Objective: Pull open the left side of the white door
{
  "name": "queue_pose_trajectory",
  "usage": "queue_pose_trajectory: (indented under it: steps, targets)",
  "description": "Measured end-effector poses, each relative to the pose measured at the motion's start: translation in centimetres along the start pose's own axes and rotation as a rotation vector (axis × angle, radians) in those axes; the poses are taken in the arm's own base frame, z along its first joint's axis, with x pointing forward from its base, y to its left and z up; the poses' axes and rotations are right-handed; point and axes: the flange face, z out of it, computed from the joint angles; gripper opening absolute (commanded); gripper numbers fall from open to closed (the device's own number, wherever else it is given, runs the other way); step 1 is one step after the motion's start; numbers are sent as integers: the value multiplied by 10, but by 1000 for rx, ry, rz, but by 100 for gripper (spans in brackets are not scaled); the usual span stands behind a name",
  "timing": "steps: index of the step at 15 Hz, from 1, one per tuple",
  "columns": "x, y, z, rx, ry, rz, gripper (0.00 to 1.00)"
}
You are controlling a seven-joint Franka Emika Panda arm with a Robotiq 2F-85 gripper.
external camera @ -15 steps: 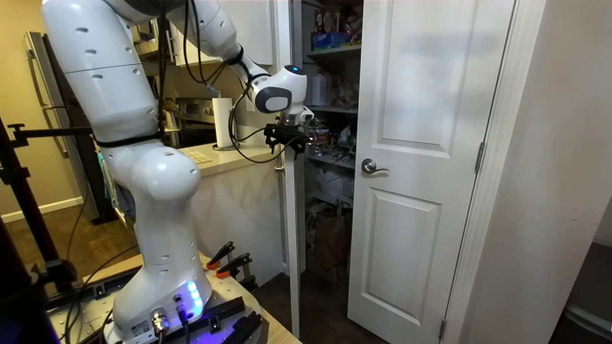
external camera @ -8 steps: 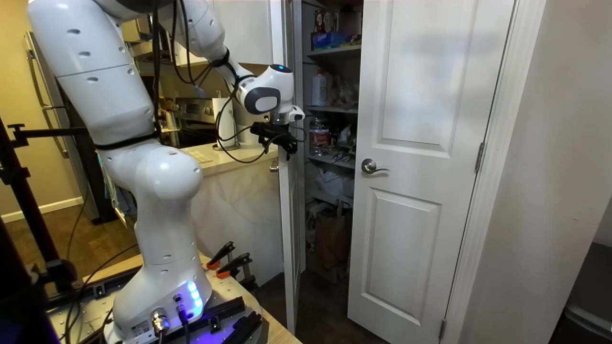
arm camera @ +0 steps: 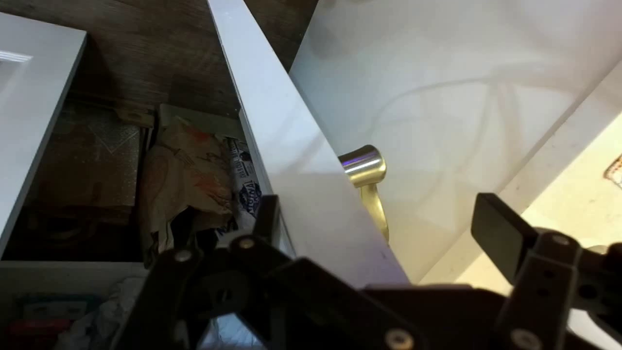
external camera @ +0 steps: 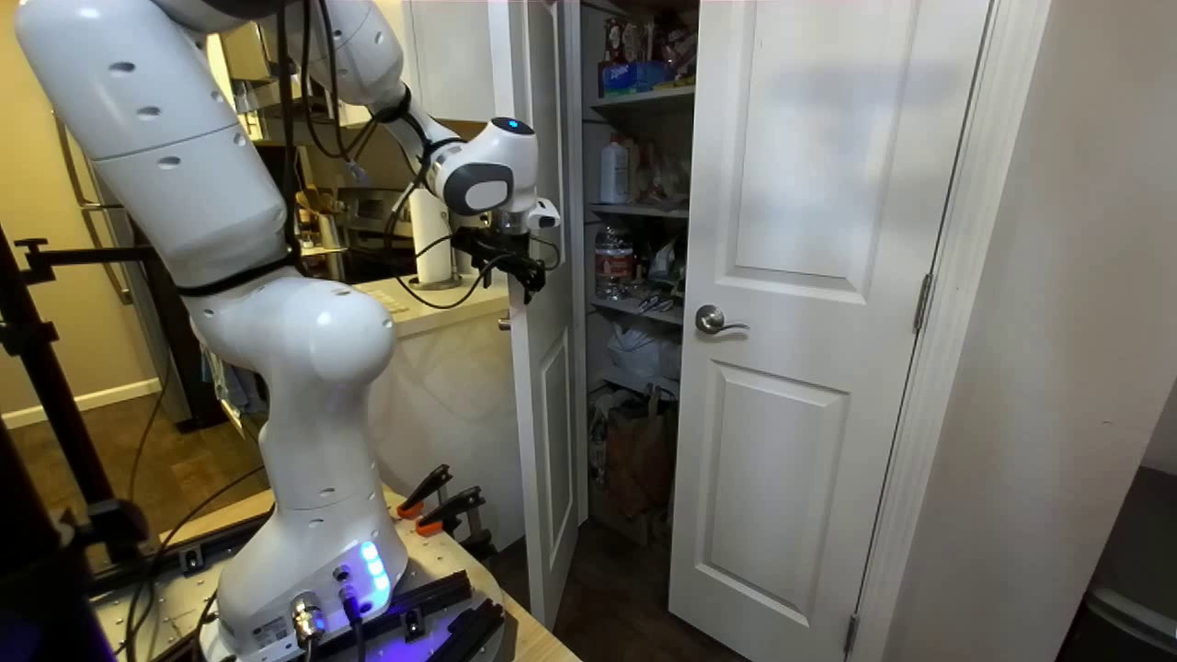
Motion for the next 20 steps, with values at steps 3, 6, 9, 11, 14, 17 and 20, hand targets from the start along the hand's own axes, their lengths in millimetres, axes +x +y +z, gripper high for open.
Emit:
queue_pose_trajectory:
  steps: [3,6,9,11,14,17,20]
  targets:
    - [-4,-15,-1,17,3,5,100]
    - [-6,-22,-2,35,8,7,100]
    - [-6,-22,-4,38,14,19,100]
    - [-9,-18,-9,33,21,51,100]
    - [-28,-1,-17,-6,16,123,100]
    - [-54,26,-29,-73,4,189,100]
    - [-64,61,-50,-166,16,210,100]
